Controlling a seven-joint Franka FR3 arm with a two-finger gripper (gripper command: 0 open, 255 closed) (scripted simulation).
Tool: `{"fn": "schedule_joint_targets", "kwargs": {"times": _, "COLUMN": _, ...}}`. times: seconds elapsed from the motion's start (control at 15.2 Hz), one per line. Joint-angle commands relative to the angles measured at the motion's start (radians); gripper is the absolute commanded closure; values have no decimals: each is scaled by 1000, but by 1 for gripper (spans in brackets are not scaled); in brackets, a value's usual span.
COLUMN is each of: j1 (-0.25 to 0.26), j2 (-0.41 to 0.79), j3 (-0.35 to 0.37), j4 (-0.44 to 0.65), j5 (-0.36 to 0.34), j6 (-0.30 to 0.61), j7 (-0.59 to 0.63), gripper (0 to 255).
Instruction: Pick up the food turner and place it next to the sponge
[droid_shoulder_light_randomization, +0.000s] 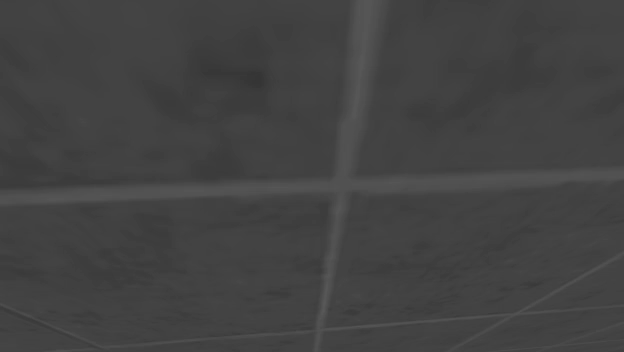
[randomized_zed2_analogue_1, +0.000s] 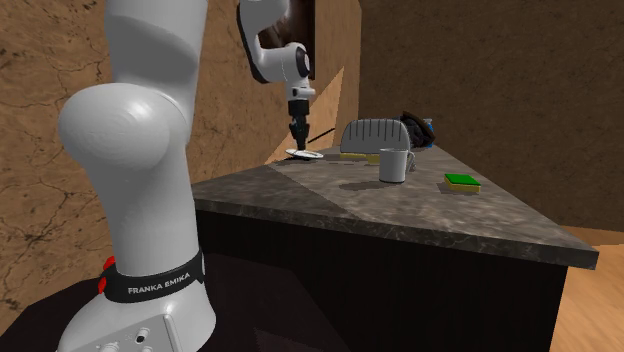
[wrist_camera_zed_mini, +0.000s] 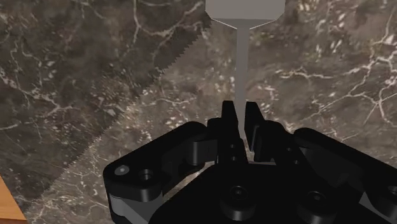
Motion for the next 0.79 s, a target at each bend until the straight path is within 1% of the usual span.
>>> {"fn": "schedule_joint_targets", "kwargs": {"times": 0.0, "j1": -30, "j2": -29, "j3": 2, "j4": -11, "j5": 26, "j6": -3, "j7": -38, "gripper": 255}}
{"fn": "schedule_joint_targets", "kwargs": {"times": 0.33, "j1": -137, "j2": -101, "j3": -25, "j4": -70, "j5": 90, "j6": 29, "j7": -190, "gripper": 255}}
{"fn": "schedule_joint_targets", "kwargs": {"times": 0.73, "j1": -232, "j2": -141, "j3": -80, "j4": -100, "j5": 128, "j6": 51, "j7": -354, "gripper": 255}}
